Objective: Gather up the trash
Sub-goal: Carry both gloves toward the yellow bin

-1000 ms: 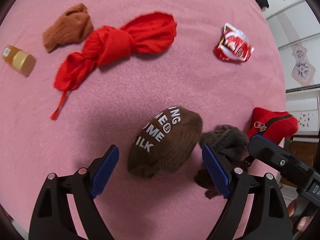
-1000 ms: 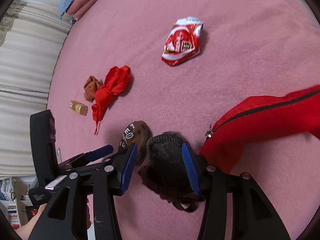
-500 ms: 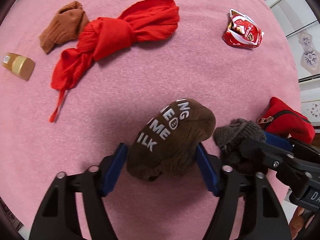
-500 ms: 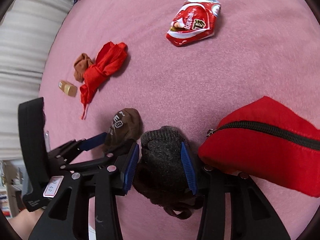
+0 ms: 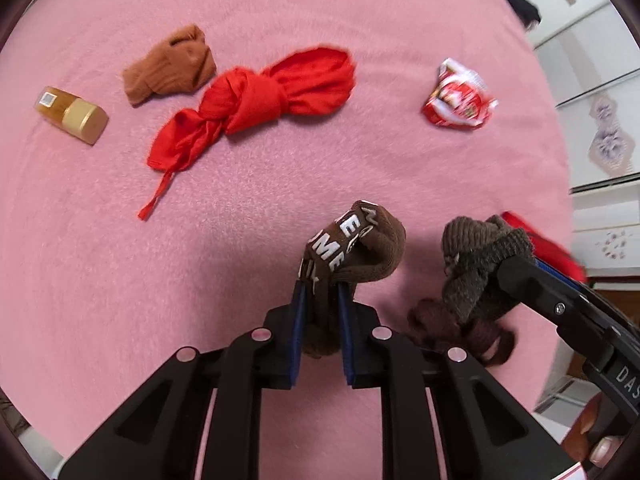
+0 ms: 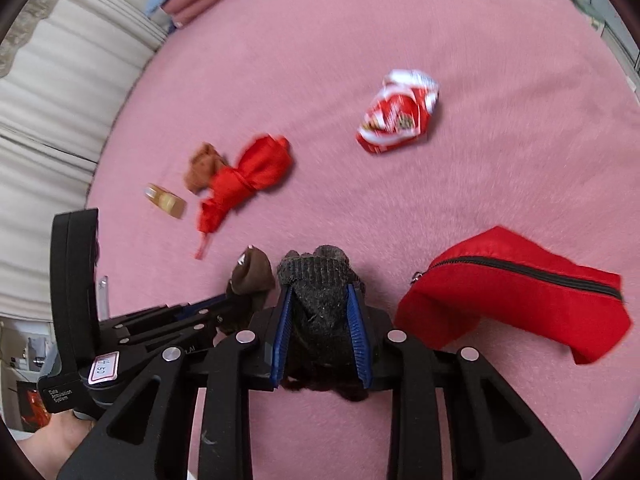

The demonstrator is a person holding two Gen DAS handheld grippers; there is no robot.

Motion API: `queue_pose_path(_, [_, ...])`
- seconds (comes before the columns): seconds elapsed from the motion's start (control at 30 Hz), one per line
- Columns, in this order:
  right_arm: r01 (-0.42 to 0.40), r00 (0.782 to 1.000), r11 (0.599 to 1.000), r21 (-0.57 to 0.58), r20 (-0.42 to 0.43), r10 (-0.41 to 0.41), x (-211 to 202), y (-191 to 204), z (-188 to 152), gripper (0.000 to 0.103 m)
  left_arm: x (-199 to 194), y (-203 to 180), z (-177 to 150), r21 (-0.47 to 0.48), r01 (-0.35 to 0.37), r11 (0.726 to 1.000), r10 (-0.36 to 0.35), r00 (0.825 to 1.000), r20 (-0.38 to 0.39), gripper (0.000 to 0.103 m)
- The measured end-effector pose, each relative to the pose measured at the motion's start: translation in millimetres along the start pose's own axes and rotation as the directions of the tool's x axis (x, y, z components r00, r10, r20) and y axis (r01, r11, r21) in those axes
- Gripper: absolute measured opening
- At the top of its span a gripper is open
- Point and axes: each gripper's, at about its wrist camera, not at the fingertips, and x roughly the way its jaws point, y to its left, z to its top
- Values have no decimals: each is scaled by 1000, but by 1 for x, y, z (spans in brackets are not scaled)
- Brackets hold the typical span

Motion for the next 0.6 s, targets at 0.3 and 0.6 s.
queue_pose_path(0.3, [-40,995,999,16,93,38,-64,15,-25,27,-65,-11,-30,1,98,995,-98,993,63,15])
queue_pose_path(0.6, [-28,991,997,71,132,18,-121,-2,-83,27,-92,-62,-83,98,123,988,-128,991,47,15])
